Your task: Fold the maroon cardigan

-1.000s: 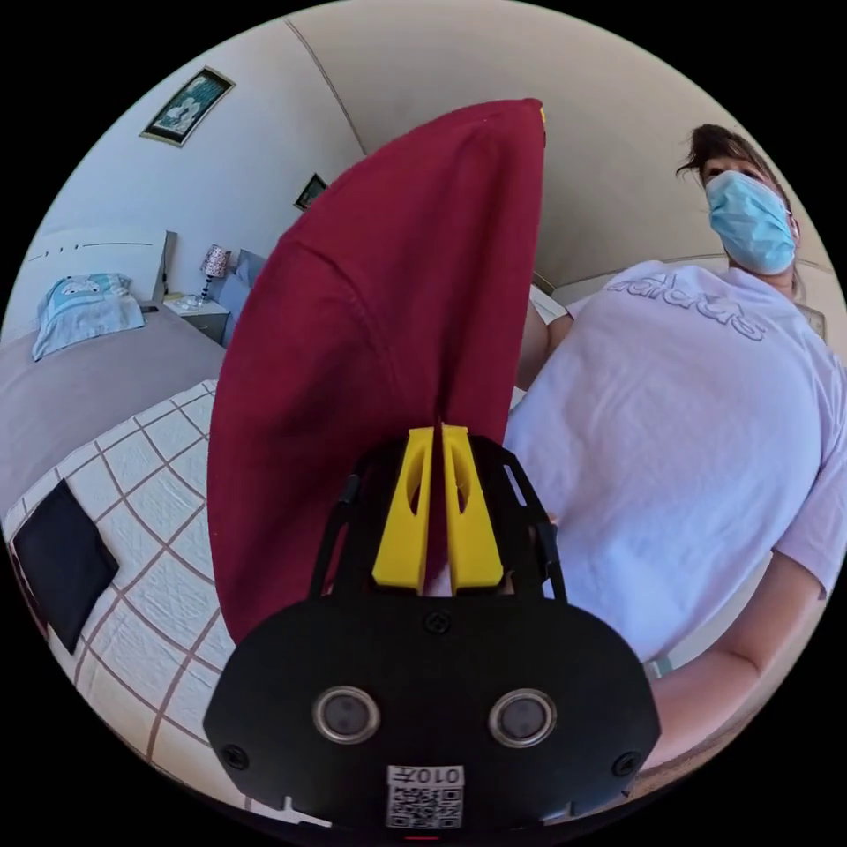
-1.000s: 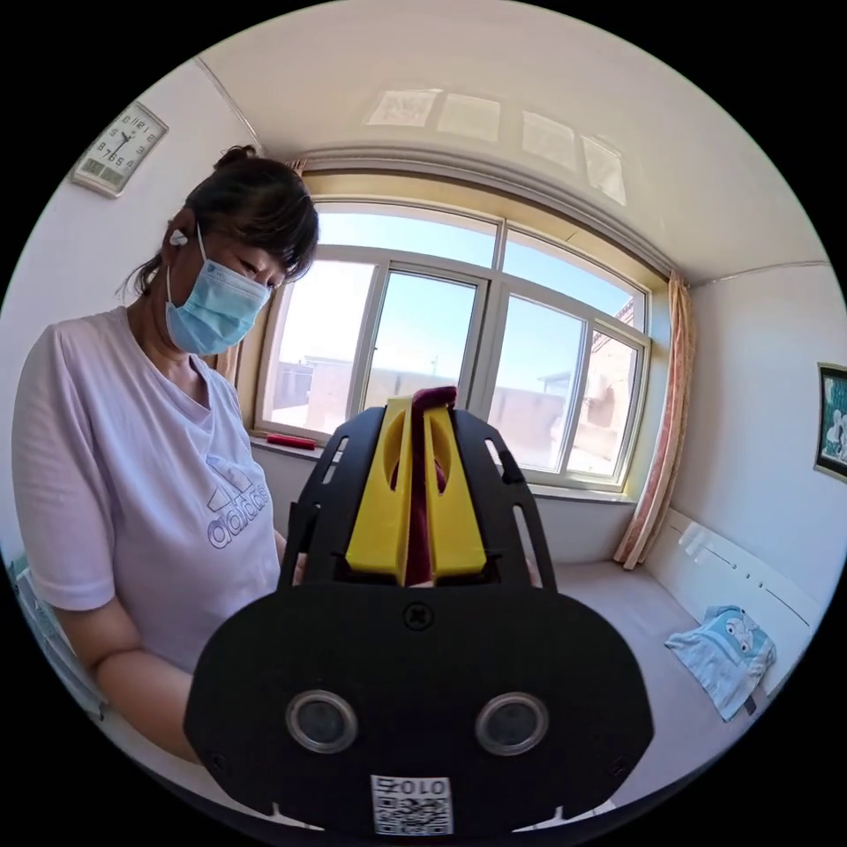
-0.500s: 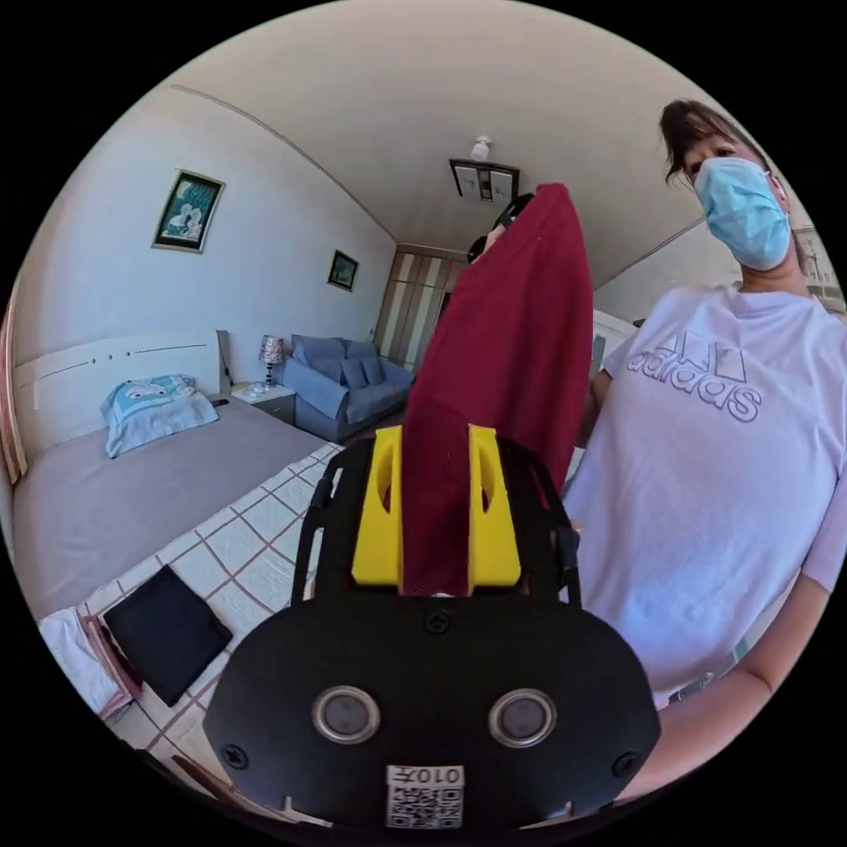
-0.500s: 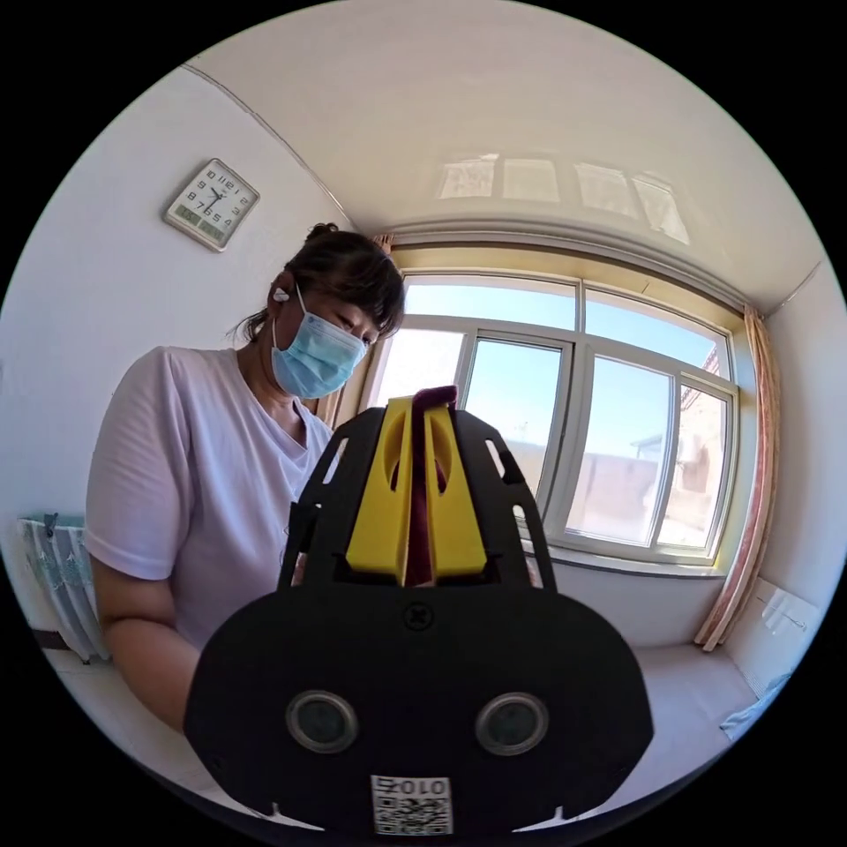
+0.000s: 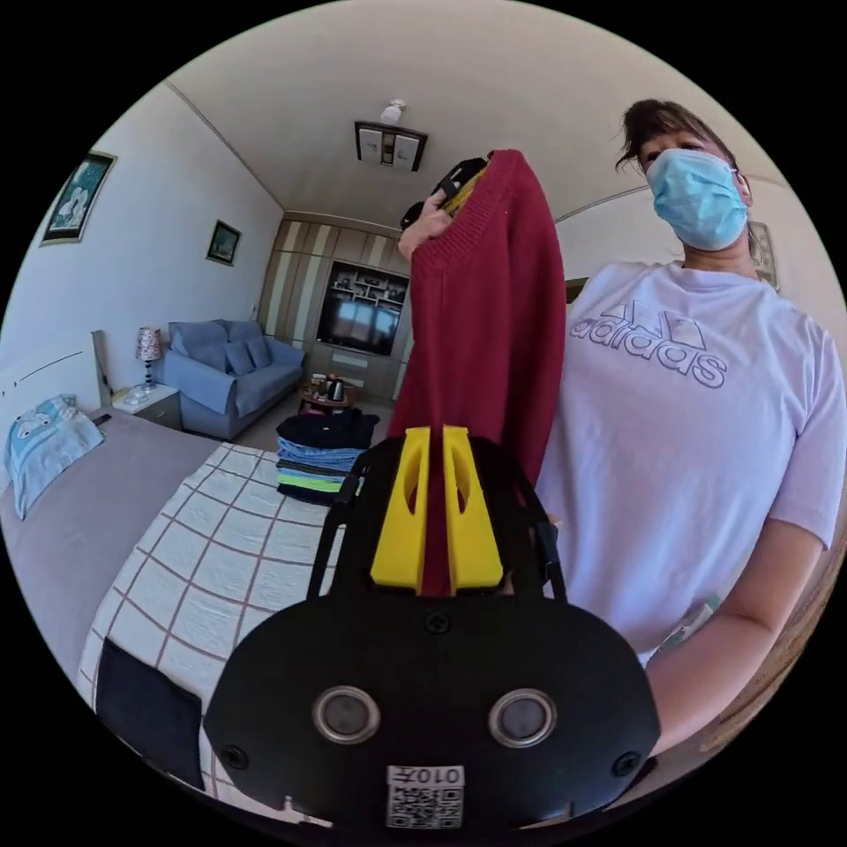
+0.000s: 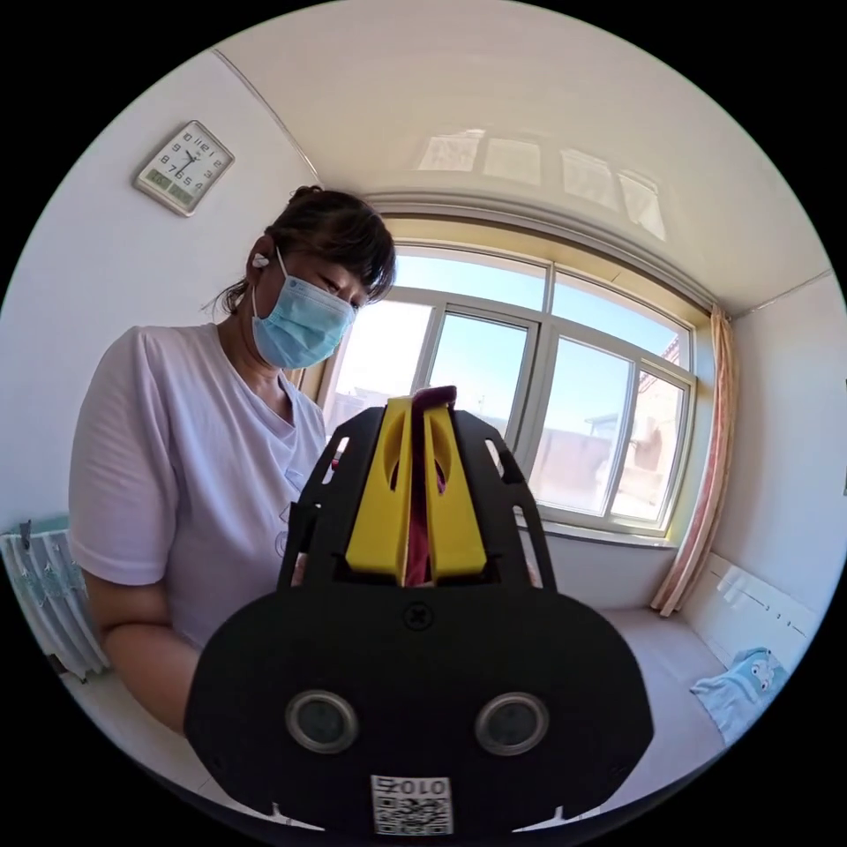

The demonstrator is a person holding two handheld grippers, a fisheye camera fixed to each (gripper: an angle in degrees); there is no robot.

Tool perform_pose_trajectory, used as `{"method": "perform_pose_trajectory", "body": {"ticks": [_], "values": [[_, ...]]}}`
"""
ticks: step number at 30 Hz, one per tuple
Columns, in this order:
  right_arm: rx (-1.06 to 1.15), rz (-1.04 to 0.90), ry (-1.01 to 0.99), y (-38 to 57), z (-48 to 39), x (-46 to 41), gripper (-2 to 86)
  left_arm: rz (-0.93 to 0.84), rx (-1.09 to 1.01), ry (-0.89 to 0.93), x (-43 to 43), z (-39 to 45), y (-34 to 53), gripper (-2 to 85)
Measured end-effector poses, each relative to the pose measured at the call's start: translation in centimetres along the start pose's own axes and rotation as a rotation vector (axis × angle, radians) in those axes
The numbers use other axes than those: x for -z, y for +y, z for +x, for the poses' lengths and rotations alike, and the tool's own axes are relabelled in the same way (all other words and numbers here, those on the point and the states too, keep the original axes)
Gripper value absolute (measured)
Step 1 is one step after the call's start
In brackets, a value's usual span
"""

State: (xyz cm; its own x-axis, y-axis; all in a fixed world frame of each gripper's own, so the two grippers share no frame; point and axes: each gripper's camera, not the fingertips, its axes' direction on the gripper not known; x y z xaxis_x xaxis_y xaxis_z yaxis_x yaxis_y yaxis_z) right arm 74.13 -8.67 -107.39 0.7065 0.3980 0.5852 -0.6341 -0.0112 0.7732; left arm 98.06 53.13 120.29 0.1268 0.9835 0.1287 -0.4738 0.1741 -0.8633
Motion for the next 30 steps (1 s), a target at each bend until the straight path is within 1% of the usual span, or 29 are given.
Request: {"method": "perform_pose_trajectory", "body": {"ticks": [3,5,6,7,8,10,11,13,16,17,19,22,26,30], "values": [[-0.064,-0.035,0.156,1.0,0.1,2.2,1.5,0.018,0.029,-0.202,2.4,1.5,0.1,1.1],[-0.135,-0.102,0.313,2.1,0.2,3.3,1.7,0.001,0.077,-0.366,4.6,2.6,-0.7,0.6],[-0.155,-0.128,0.351,2.4,0.2,3.4,1.7,0.018,0.096,-0.513,6.4,3.8,-1.6,0.4],[-0.2,-0.191,0.426,3.1,0.5,3.5,1.9,0.064,0.113,-0.646,8.4,5.2,-2.9,0.2],[-0.252,-0.26,0.498,4.0,1.0,3.3,2.0,0.095,0.117,-0.7,9.4,6.0,-3.7,0.2],[-0.324,-0.343,0.575,5.6,1.9,3.0,2.2,0.198,0.07,-0.867,11.8,9.8,-7.2,0.0],[-0.379,-0.375,0.605,6.7,2.6,2.8,2.4,0.212,0.055,-0.903,12.0,10.6,-8.2,0.0],[-0.454,-0.423,0.634,8.2,3.8,2.5,2.5,0.269,0.026,-1.048,11.9,13.6,-12.1,0.0],[-0.489,-0.467,0.635,10.1,5.1,1.9,2.7,0.377,-0.076,-1.065,11.1,16.7,-16.1,0.0],[-0.499,-0.48,0.604,10.7,5.8,1.4,2.7,0.401,-0.102,-1.063,10.8,17.3,-16.8,0.0],[-0.521,-0.494,0.527,11.7,6.9,0.3,2.9,0.493,-0.197,-0.99,10.1,18.8,-19.4,0.0],[-0.512,-0.457,0.389,12.9,8.4,-1.9,3.2,0.588,-0.289,-0.912,9.5,19.9,-22.3,-0.1],[-0.512,-0.306,0.272,13.9,9.6,-3.5,3.8,0.691,-0.313,-0.924,9.5,20.5,-24.8,-0.1],[-0.554,-0.279,0.219,15.2,10.5,-4.3,4.4,0.683,-0.27,-1.002,9.3,20.9,-27.1,0.0]]}}
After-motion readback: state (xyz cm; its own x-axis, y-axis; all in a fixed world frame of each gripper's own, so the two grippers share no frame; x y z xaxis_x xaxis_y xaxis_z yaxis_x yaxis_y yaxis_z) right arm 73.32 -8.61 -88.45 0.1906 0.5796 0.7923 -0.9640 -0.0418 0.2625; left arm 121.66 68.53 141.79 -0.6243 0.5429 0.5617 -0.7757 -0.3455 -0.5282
